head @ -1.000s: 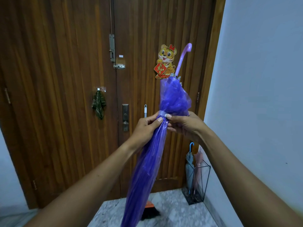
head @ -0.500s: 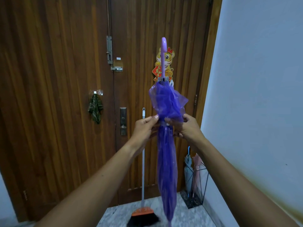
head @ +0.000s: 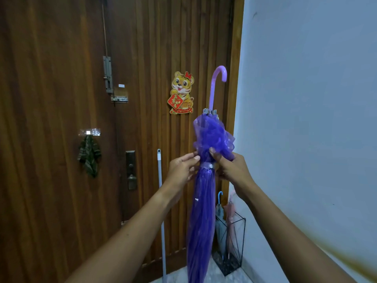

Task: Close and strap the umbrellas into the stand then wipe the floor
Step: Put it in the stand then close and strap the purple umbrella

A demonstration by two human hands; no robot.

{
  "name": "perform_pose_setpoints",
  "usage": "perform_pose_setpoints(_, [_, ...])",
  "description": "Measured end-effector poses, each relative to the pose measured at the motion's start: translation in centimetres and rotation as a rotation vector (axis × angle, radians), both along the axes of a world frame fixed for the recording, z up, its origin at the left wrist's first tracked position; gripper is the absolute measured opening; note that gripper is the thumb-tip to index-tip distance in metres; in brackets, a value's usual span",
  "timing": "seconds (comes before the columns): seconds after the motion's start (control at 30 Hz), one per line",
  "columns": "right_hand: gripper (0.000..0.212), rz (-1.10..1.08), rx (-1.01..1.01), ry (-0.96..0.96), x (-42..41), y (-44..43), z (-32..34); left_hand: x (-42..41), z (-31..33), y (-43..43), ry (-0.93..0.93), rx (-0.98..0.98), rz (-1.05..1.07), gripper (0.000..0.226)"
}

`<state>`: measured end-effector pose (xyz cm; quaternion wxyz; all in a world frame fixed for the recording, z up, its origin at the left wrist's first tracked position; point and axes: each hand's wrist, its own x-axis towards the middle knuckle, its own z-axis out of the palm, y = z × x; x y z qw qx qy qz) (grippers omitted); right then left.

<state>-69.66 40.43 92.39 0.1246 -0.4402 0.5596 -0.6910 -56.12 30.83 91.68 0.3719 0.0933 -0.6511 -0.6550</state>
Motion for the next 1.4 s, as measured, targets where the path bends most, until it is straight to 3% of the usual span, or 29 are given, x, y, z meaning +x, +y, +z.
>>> perform_pose_setpoints(0.13, [0.029, -0.015, 0.013, -0.053, -3.4, -1.7, -0.9, -3.3, -0.3, -2.1, -0.004, -0.008, -0.021, 0.037])
perform_pose_setpoints(0.33, [0.042, 0.102, 0.125, -0.052, -11.8, -5.0, -2.1, -11.6, -1.4, -5.5, -0.027, -0.004, -0.006, 0.019])
perform_pose_setpoints(0.47, [0.048, 0.223, 0.202, 0.010, -19.1, -6.5, -1.4, -19.2, -1.1, -8.0, -0.043, -0.003, 0.018, 0.019])
perform_pose_setpoints(0.63, [0.040, 0.109, 0.203, -0.021, -29.6, -9.0, -0.9, -29.6, -1.0, -10.8, -0.053, -0.028, 0.024, 0.023])
perform_pose_setpoints(0.77, [0.029, 0.029, 0.133, -0.160, -34.9, -11.9, -2.8, -35.1, -2.7, -12.9, -0.054, -0.031, 0.027, 0.029])
perform_pose_setpoints(1.0, [0.035, 0.041, 0.147, -0.254, -41.5, -16.0, -6.2, -42.2, -4.6, -16.9, -0.103, 0.059, -0.057, 0.026])
perform_pose_setpoints(1.2, [0.044, 0.083, 0.264, -0.165, -45.7, -19.7, -6.7, -46.7, -5.7, -21.4, -0.155, 0.020, -0.029, 0.017])
perform_pose_setpoints(1.4, [0.044, -0.031, 0.389, -0.044, -50.0, -24.7, -7.1, -51.4, -7.0, -27.6, -0.204, -0.039, -0.030, 0.021])
